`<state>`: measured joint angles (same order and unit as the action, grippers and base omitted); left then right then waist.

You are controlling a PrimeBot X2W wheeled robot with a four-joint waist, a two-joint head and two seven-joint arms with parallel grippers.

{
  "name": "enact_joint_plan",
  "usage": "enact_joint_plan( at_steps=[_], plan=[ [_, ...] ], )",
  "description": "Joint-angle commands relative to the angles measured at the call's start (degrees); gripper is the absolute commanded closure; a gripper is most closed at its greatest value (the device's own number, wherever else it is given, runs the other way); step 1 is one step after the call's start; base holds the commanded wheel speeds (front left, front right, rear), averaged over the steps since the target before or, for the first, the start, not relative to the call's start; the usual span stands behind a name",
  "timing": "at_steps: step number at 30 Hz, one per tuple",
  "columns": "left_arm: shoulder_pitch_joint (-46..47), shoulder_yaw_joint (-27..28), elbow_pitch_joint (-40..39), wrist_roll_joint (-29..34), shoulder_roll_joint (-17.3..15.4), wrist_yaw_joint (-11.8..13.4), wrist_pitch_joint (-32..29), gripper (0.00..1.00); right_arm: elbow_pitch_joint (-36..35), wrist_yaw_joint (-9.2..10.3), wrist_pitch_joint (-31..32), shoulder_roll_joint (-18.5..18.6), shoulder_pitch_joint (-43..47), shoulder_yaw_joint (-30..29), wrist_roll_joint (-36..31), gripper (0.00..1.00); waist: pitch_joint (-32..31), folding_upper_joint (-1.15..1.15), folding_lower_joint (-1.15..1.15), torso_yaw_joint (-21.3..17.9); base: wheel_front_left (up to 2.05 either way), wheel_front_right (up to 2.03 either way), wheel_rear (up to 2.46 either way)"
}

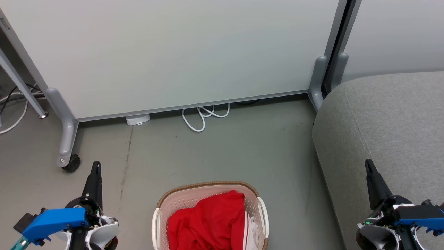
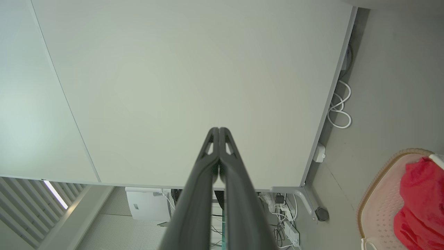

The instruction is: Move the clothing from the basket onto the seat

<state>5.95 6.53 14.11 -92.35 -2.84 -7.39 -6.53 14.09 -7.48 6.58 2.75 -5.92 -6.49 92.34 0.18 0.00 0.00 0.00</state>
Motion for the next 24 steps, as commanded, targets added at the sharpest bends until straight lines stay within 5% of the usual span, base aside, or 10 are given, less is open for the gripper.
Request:
enact_joint_plan(
  at_steps=[1,22,23,24],
  plan=[
    [0.53,0.07,-0.24,-0.13,-0.08,-0.24,-0.16,1.0,-0.15,-0.03,0.07,0.27,-0.62,-0.06,0.15,1.0,0.0,0.0,0.0,0.0,0.0,0.0,0.0],
    [0.53,0.07,-0.24,-0.13,-0.08,-0.24,-0.16,1.0,-0.15,-0.03,0.07,0.27,-0.62,-0.06,0.15,1.0,0.0,0.0,0.0,0.0,0.0,0.0,0.0],
    [-0.06,-0.03,0.17,0.0,0.02,0.01,0.04,0.0,0.13,0.0,-0.02,-0.03,0.09,0.02,0.0,0.0,0.0,0.0,0.0,0.0,0.0,0.0,0.0],
    [-0.38,-0.03,0.55,0.02,0.09,0.01,0.1,0.0,0.57,0.01,-0.03,-0.1,0.4,0.05,-0.01,0.0,0.0,0.0,0.0,0.0,0.0,0.0,0.0]
  ],
)
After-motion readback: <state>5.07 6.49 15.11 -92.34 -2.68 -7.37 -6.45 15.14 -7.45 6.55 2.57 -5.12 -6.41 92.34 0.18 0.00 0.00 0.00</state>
